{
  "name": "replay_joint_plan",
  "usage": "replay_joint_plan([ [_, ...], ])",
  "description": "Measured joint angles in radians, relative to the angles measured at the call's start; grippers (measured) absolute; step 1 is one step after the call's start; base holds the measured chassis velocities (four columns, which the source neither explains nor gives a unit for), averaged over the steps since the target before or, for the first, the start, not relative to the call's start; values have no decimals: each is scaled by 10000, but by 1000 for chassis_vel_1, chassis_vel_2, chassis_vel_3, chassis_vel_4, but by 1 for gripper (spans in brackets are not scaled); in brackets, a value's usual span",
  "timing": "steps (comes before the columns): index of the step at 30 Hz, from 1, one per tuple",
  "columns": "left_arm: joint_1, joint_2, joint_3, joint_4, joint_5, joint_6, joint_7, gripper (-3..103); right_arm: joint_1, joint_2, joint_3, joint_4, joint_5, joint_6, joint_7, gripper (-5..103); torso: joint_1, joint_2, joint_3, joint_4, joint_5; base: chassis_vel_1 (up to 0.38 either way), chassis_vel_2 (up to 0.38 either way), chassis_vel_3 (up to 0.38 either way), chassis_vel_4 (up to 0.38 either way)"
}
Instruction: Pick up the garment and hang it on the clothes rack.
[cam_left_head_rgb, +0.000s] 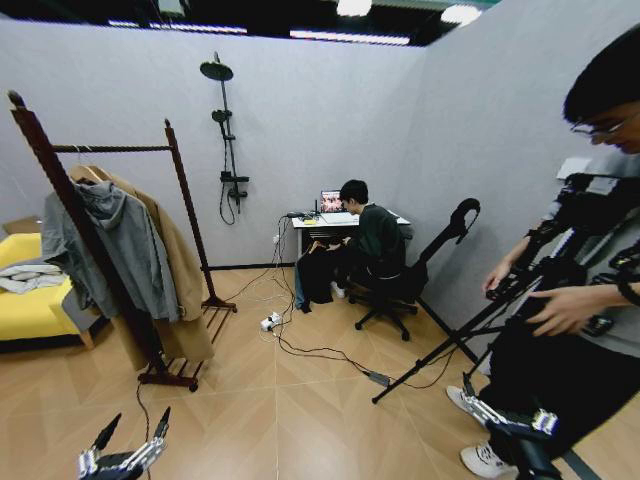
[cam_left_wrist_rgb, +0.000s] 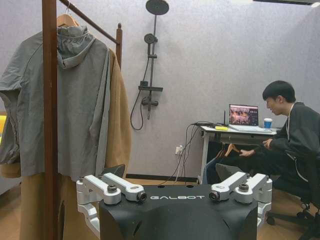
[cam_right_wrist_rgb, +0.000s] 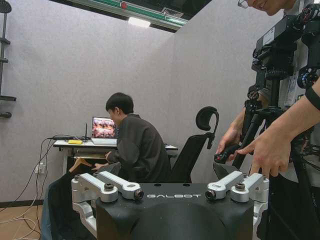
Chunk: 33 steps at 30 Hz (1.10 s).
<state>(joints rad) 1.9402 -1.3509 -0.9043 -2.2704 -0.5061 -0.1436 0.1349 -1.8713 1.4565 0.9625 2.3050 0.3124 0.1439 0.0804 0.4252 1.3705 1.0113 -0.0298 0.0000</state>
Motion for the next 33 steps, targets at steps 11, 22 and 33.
replay_joint_plan([
  [11,0,0,0,0,0,-1,0,100,0,0,0,0,0,0,0,100,0,0,0,0,0,0,0,0,0],
  [22,0,0,0,0,0,0,0,100,0,0,0,0,0,0,0,100,0,0,0,0,0,0,0,0,0],
  [33,0,0,0,0,0,0,1,100,1506,-47,-329,-1164,0,-979,-116,100,0,-1,0,2,1,0,0,0,0],
])
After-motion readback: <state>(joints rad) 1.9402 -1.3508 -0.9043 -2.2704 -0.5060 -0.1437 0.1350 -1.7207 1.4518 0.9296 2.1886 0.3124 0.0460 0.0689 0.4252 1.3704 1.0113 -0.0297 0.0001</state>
